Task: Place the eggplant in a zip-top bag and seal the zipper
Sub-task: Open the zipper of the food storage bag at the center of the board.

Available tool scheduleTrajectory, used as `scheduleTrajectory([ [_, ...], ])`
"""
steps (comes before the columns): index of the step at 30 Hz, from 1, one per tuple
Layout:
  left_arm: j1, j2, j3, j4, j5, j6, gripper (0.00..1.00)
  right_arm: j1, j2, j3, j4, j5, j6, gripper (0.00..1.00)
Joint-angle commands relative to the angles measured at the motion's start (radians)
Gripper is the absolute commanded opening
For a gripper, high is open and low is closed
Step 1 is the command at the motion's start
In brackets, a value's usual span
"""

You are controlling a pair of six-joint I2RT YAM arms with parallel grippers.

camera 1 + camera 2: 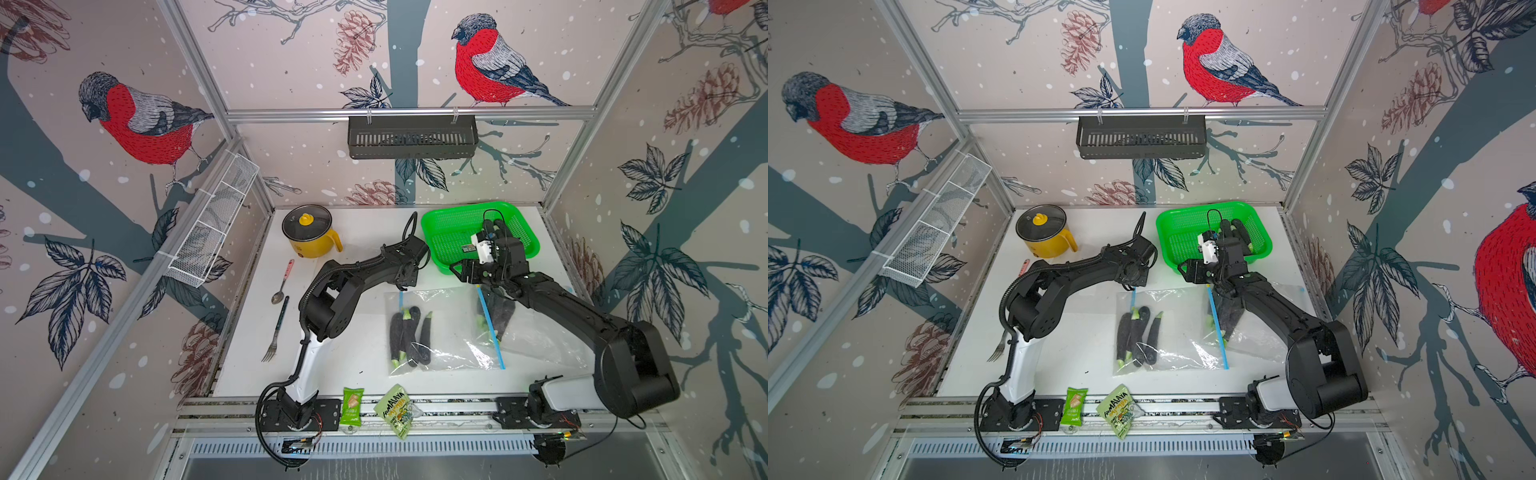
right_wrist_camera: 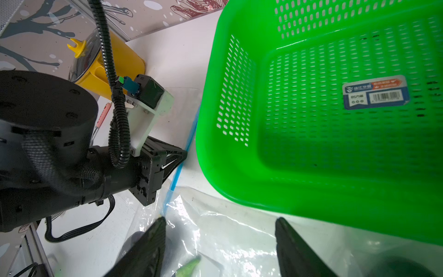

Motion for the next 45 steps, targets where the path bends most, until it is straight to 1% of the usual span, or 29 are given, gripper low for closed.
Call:
scheduleTrajectory([
  [1,0.007,0.005,-0.026,-0.082,0.032,-0.002,0.10,0.003,-0.011,-0.006,0.010,0.014,-0.011,0.72],
  [5,0.009,-0.011,-0.026,-0.071,0.043,0.007,0.01,0.006,-0.022,-0.008,0.000,0.024,-0.011,0.72],
  [6,0.012,-0.017,-0.025,-0.069,0.047,0.008,0.00,0.008,-0.025,-0.008,-0.002,0.028,-0.011,0.72],
  [12,0.014,-0.056,-0.004,-0.073,0.072,0.029,0.00,0.027,-0.025,0.011,-0.012,0.048,-0.011,0.72],
  [18,0.014,-0.127,-0.004,-0.078,0.094,0.038,0.00,0.084,0.022,0.051,0.003,0.044,-0.006,0.72],
  [22,0.018,-0.168,-0.003,-0.074,0.112,0.046,0.00,0.126,0.077,0.085,0.023,0.033,0.005,0.72],
  [27,0.024,-0.205,-0.004,-0.077,0.106,0.050,0.00,0.176,0.168,0.147,0.048,0.030,0.003,0.71],
  [40,0.049,-0.263,0.022,-0.085,0.089,0.067,0.00,0.253,0.461,0.404,0.023,-0.016,-0.019,0.71],
  [45,0.058,-0.271,0.031,-0.082,0.090,0.071,0.00,0.266,0.540,0.465,0.014,-0.030,-0.018,0.70],
])
